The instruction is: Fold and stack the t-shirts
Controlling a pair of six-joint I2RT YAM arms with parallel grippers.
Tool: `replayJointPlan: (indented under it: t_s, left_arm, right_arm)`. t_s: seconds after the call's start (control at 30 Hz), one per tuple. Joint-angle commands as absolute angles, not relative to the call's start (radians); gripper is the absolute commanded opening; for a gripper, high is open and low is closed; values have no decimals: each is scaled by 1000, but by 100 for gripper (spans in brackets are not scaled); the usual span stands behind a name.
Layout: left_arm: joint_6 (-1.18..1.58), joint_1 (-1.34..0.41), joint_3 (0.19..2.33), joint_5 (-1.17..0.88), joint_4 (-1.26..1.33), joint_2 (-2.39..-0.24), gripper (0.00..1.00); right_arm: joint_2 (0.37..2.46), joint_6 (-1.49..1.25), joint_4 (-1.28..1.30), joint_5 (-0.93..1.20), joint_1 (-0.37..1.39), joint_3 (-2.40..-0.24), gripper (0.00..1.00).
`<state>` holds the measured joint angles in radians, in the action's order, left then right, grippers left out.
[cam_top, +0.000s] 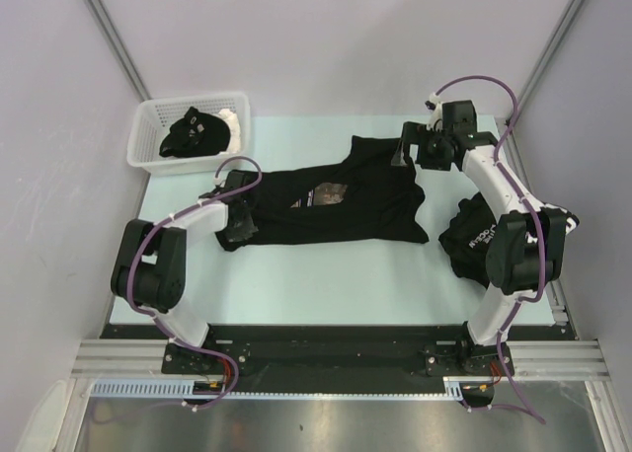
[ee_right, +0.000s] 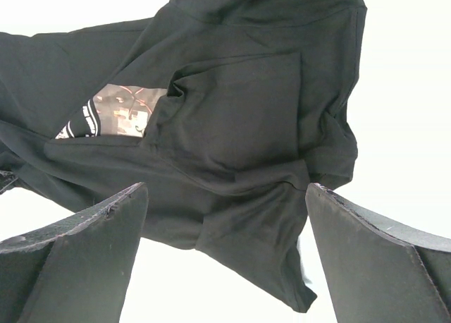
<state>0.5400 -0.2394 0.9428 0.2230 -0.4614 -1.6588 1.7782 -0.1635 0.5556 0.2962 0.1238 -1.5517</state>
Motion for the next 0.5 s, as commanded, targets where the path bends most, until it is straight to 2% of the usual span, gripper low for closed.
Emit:
replayJointPlan:
  t_s: [0.0, 0.47]
  left_arm:
    - [528, -222, 934, 225, -502, -1680, 0]
    - [500, -222, 887, 224, -741, -1508, 0]
  right_arm:
    - [1747, -150, 569, 287, 118, -1595, 100]
    - [1850, -169, 591, 299, 117, -1761, 100]
